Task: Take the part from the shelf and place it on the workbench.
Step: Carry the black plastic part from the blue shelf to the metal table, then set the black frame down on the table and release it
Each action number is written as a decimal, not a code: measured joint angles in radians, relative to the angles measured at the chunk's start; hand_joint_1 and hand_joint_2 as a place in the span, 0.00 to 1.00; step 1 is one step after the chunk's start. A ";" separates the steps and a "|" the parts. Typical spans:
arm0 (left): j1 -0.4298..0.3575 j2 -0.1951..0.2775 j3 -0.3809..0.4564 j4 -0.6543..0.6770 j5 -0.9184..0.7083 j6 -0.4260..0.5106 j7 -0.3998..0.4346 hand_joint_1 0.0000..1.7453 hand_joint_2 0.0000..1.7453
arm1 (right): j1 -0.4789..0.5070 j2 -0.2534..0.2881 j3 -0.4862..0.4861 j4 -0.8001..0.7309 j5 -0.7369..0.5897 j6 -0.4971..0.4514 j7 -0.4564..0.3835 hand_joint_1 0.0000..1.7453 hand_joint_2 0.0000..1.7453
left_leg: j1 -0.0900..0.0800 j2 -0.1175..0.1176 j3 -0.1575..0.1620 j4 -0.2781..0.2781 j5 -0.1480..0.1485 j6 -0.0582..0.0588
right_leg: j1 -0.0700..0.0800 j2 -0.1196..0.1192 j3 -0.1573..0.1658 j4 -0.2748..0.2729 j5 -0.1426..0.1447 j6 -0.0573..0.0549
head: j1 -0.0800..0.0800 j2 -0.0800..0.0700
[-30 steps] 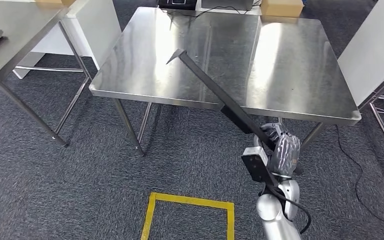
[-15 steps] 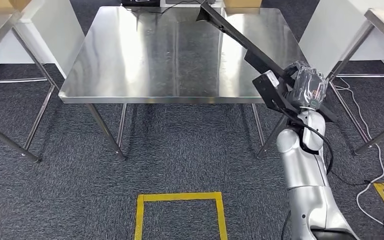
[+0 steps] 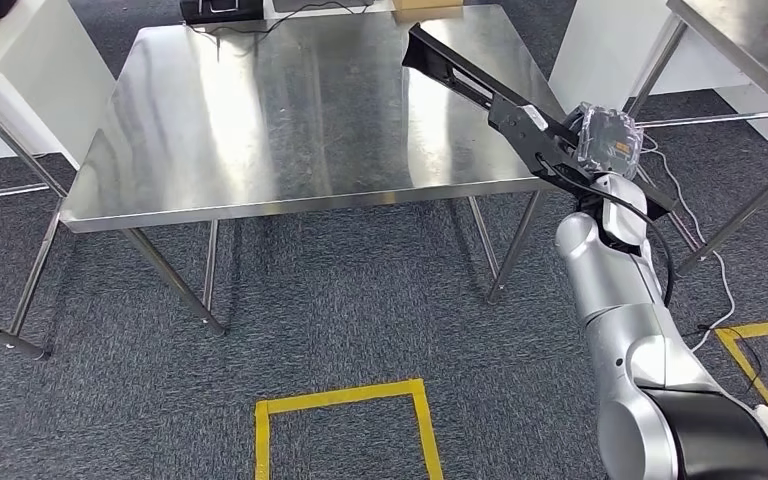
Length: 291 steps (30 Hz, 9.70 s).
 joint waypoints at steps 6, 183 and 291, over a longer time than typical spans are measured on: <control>-0.002 0.000 0.001 0.000 0.014 -0.025 -0.025 0.00 1.00 | -0.028 0.009 0.000 0.044 0.017 -0.001 0.006 1.00 1.00 | -0.003 -0.001 0.063 -0.139 0.040 0.030 | 0.014 0.011 -0.003 0.018 0.000 0.030 | 0.001 0.000; -0.006 -0.026 0.109 0.002 0.092 -0.019 0.060 0.00 0.00 | 0.170 0.089 0.009 -0.125 0.033 -0.164 -0.059 0.00 0.00 | 0.011 -0.002 0.027 0.051 -0.069 -0.002 | 0.002 -0.014 -0.017 0.000 0.018 0.000 | -0.001 0.000; -0.009 0.027 0.091 0.003 0.029 -0.090 0.059 0.00 0.00 | 0.144 0.050 -0.013 0.004 -0.027 -0.288 -0.104 0.00 0.00 | 0.003 -0.064 0.045 -0.119 0.053 0.029 | 0.005 0.013 -0.030 0.130 -0.079 0.036 | 0.008 0.000</control>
